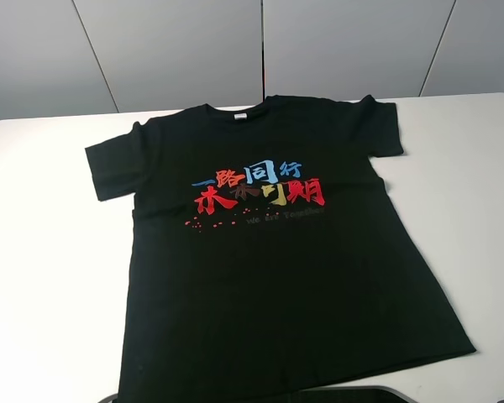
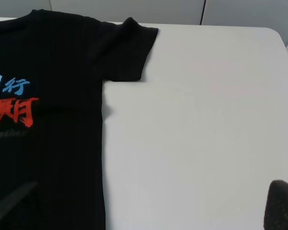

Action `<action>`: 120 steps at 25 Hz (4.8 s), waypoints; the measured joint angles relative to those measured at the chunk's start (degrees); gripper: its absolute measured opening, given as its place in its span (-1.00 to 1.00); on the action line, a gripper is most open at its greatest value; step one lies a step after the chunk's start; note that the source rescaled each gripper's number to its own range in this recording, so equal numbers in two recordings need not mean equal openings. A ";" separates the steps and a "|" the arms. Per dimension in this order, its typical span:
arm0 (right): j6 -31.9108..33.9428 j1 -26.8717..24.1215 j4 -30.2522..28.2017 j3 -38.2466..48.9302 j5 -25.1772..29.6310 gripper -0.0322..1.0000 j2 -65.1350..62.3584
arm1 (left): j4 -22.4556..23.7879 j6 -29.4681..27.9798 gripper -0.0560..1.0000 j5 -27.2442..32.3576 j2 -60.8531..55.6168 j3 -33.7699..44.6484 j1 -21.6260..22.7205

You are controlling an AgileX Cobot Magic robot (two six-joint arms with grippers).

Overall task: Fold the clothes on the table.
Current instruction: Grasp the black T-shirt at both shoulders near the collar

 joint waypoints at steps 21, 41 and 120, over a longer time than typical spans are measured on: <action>0.00 0.00 0.00 0.00 -0.09 0.97 0.00 | 0.00 0.00 0.97 0.00 0.00 0.00 0.00; 0.00 0.00 0.00 0.00 -0.09 0.97 0.00 | 0.00 0.00 0.97 0.00 0.00 0.00 0.00; -57.82 21.26 -9.84 -45.79 -15.11 0.96 118.19 | 5.74 46.47 0.97 -17.82 110.35 -39.84 -27.81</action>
